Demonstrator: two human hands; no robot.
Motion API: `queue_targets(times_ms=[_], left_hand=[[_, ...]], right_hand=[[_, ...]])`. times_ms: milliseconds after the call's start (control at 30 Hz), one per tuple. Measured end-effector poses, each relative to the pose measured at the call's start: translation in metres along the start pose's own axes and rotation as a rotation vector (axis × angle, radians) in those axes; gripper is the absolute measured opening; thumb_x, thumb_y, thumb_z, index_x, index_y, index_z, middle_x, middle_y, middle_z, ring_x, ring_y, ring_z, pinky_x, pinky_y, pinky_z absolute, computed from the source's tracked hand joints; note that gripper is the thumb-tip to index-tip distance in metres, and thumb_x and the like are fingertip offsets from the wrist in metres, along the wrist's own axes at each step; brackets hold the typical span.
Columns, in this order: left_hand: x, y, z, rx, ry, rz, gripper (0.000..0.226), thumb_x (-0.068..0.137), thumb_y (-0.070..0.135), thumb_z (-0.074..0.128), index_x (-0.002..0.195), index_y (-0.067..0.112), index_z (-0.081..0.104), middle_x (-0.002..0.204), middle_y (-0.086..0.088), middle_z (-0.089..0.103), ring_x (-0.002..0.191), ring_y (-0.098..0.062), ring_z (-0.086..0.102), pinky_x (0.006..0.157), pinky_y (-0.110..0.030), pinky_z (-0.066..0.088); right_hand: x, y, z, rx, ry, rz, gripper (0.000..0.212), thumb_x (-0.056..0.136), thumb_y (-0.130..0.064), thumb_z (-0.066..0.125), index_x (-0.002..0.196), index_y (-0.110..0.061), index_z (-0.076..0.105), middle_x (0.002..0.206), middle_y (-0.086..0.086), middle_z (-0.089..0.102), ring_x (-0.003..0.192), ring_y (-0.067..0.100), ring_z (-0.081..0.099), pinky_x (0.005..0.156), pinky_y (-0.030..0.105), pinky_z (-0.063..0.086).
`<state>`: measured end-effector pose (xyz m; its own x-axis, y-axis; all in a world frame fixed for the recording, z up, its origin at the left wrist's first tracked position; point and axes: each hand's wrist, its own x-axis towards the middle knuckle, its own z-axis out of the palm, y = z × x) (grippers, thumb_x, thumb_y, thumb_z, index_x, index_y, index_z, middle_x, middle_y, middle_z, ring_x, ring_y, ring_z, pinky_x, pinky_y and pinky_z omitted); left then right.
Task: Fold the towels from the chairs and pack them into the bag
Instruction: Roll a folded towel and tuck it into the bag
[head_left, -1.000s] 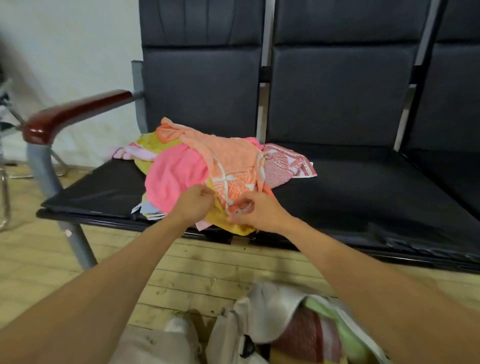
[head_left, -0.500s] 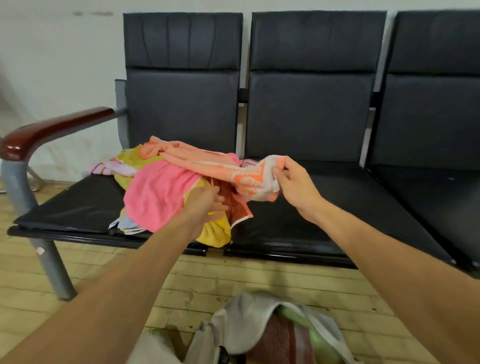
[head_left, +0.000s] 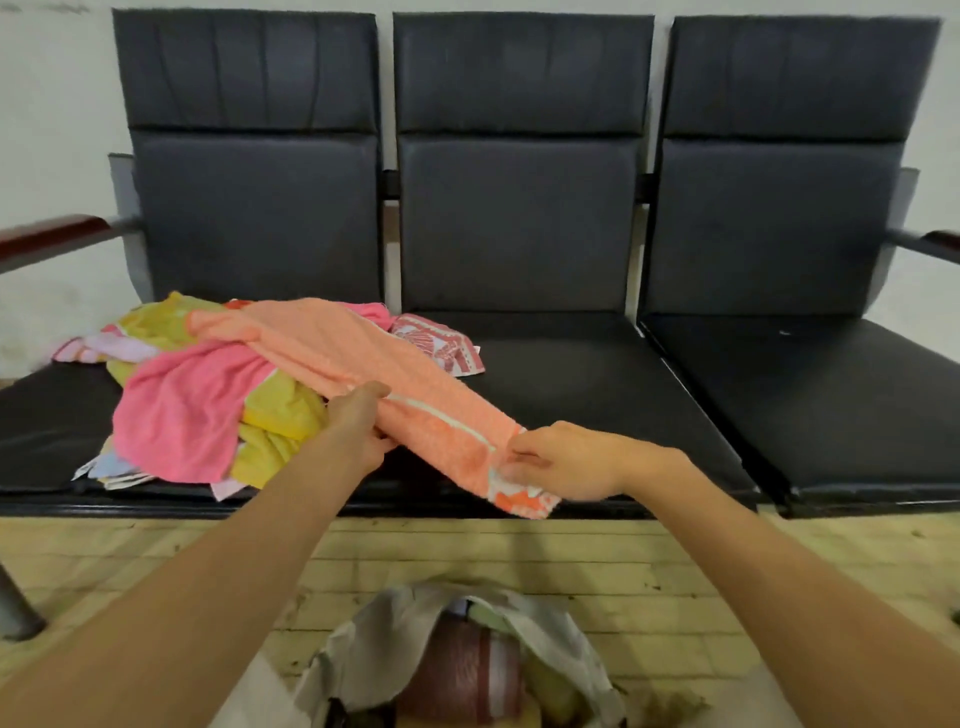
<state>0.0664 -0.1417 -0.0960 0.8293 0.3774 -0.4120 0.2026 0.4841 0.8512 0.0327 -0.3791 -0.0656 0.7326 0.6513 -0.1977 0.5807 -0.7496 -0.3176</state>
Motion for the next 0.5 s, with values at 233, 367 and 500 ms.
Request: queue_targets(times_ms=[233, 367, 500], left_hand=[[-0.019, -0.018, -0.003, -0.039, -0.063, -0.025, 0.046, 0.087, 0.005, 0.058, 0.132, 0.012, 0.048, 0.12, -0.013, 0.059, 0.09, -0.024, 0.061, 0.061, -0.038, 0.05], [-0.034, -0.022, -0.004, 0.057, -0.119, -0.022, 0.041, 0.092, 0.002, 0.051, 0.131, 0.01, 0.046, 0.12, -0.013, 0.056, 0.088, -0.024, 0.058, 0.063, -0.04, 0.047], [-0.041, -0.033, -0.009, 0.151, -0.161, -0.057, 0.037, 0.091, 0.0, 0.049, 0.126, 0.01, 0.049, 0.119, -0.012, 0.056, 0.099, -0.026, 0.056, 0.069, -0.041, 0.048]], right_hand=[[-0.033, 0.009, -0.001, 0.017, -0.29, 0.186, 0.053, 0.094, -0.069, 0.031, 0.065, -0.031, 0.056, 0.065, -0.005, 0.054, 0.056, 0.011, 0.048, 0.061, 0.023, 0.043], [-0.038, 0.014, 0.006, 0.094, -0.382, 0.325, 0.056, 0.092, -0.069, 0.035, 0.076, -0.022, 0.061, 0.074, -0.006, 0.058, 0.068, 0.014, 0.059, 0.068, 0.029, 0.053], [-0.016, 0.033, 0.021, -0.101, -0.121, 0.299, 0.053, 0.096, -0.056, 0.043, 0.086, -0.009, 0.065, 0.083, 0.005, 0.067, 0.076, 0.023, 0.066, 0.082, 0.044, 0.056]])
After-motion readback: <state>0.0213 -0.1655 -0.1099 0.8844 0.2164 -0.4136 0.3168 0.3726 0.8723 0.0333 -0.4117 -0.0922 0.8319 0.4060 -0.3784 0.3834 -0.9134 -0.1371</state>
